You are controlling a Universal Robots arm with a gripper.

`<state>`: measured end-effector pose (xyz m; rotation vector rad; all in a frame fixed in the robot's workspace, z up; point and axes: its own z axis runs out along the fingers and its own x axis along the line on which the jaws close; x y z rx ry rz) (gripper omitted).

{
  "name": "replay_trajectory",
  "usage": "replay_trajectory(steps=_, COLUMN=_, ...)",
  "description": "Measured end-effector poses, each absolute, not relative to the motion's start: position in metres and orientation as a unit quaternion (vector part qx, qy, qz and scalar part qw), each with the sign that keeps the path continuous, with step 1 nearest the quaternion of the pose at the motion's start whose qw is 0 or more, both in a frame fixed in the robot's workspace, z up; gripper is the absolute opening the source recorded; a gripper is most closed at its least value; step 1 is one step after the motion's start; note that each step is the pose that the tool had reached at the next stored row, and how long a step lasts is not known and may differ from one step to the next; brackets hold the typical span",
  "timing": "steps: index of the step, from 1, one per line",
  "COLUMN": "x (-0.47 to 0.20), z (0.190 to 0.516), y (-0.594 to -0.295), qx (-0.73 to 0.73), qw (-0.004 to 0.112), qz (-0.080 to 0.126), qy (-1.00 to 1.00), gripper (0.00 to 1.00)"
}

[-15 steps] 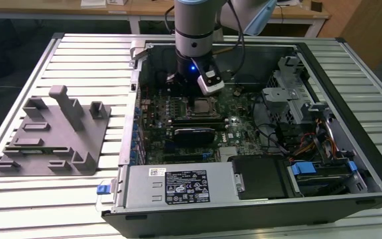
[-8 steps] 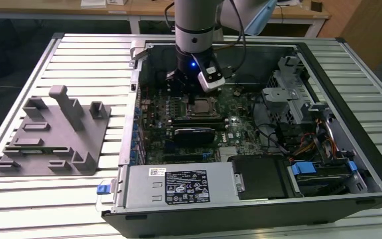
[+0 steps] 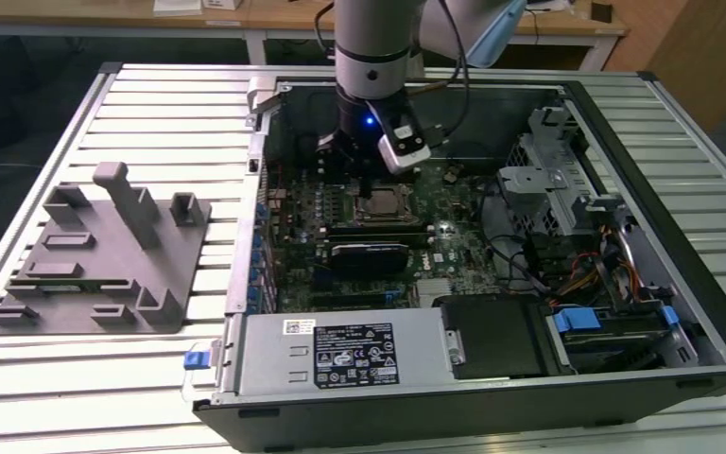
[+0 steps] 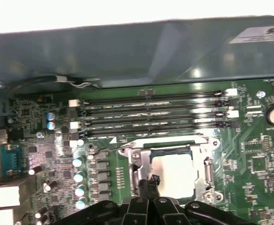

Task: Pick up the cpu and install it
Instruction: 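Close the cpu cover, then install the first cpu locking lever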

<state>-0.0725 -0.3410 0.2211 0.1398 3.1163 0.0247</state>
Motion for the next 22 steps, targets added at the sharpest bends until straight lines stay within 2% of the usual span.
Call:
replay_trajectory(steps=8, x=-0.048, z=0.221, y=-0.341, qx=0.045, qw=0.011, qz=0.008, qy=0.999, gripper=0.11)
replay_trajectory(steps=22, x=-0.047, z=0.229, y=-0.341, qx=0.045, qw=0.011, qz=0.008, qy=0.999, gripper=0.11)
